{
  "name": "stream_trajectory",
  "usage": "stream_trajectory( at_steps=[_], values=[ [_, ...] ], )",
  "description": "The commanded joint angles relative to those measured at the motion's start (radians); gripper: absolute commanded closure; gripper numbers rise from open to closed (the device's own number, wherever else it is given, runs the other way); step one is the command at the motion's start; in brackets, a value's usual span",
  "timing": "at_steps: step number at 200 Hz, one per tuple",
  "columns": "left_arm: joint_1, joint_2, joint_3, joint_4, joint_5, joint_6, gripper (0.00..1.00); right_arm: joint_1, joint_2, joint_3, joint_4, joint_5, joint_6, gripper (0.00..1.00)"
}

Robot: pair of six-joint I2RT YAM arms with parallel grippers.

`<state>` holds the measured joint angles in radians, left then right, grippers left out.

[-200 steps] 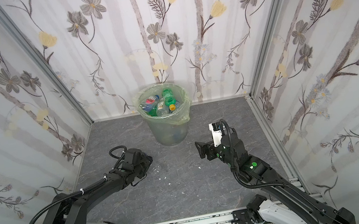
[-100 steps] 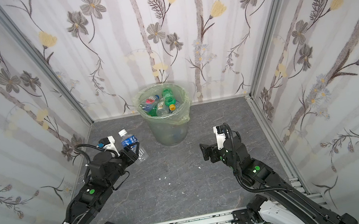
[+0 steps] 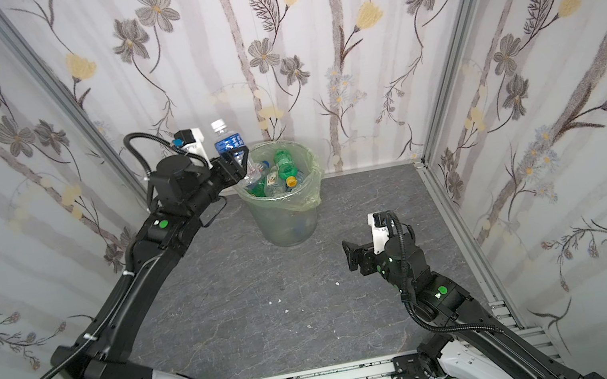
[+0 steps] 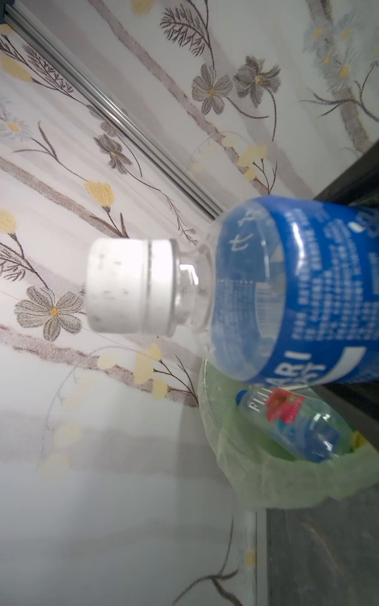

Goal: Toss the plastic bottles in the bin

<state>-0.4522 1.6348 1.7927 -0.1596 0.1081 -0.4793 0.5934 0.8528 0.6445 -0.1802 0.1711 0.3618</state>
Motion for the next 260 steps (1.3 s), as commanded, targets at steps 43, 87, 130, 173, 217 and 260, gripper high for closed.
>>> stream_trajectory(
  at_steps=[43, 87, 130, 173, 217, 260],
  values=[
    [0.000, 0.078, 0.066, -0.233, -0.050, 0.011, 0.02, -0.003, -0.032, 0.008, -0.012, 0.025, 0.018, 0.06],
    [0.003, -0.111, -0.166, -0.222, -0.217, 0.081, 0.00, -0.014, 0.011, 0.044, 0.007, 0.037, -0.016, 0.04],
    [0.096, -0.347, -0.591, -0.108, -0.379, 0.062, 0.00, -0.109, 0.043, 0.081, 0.027, 0.050, -0.095, 0.00],
    [0.185, -0.599, -1.147, 0.357, -0.510, 0.154, 0.00, -0.324, 0.124, 0.061, 0.113, 0.063, -0.173, 0.00],
    [0.244, -0.585, -1.495, 0.810, -0.546, 0.270, 0.00, -0.574, 0.176, -0.180, 0.504, 0.031, -0.156, 0.00],
    [0.305, -0.382, -1.617, 1.218, -0.500, 0.413, 0.00, -0.636, 0.333, -0.434, 1.092, -0.026, -0.215, 0.00]
  ],
)
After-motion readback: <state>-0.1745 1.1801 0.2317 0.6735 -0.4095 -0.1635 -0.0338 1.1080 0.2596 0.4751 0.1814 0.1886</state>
